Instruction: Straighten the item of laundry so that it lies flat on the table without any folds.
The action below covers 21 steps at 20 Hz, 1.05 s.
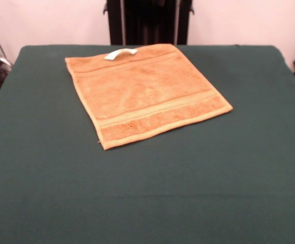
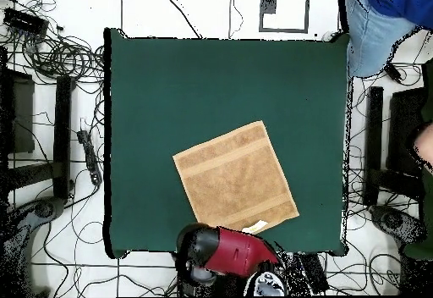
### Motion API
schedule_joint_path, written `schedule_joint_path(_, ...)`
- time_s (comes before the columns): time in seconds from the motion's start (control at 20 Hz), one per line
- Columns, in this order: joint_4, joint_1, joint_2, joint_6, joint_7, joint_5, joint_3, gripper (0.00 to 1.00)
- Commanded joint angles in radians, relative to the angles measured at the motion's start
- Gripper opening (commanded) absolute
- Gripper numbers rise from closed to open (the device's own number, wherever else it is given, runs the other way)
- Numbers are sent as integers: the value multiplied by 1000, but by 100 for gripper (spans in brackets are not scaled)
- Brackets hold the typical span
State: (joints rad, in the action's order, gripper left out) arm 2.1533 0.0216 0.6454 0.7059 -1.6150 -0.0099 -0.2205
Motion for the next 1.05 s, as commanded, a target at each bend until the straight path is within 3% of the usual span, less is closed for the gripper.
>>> schedule_joint_path(0.05,-110,-2,84,85,-193,62,47,100)
schedule_joint_path(0.3,-95,22,135,-265,-143,7,88,100)
schedule_joint_path(0.4,-85,32,147,-351,-135,-6,105,100)
schedule_joint_path(1.05,-34,70,155,-455,-116,-10,134,100)
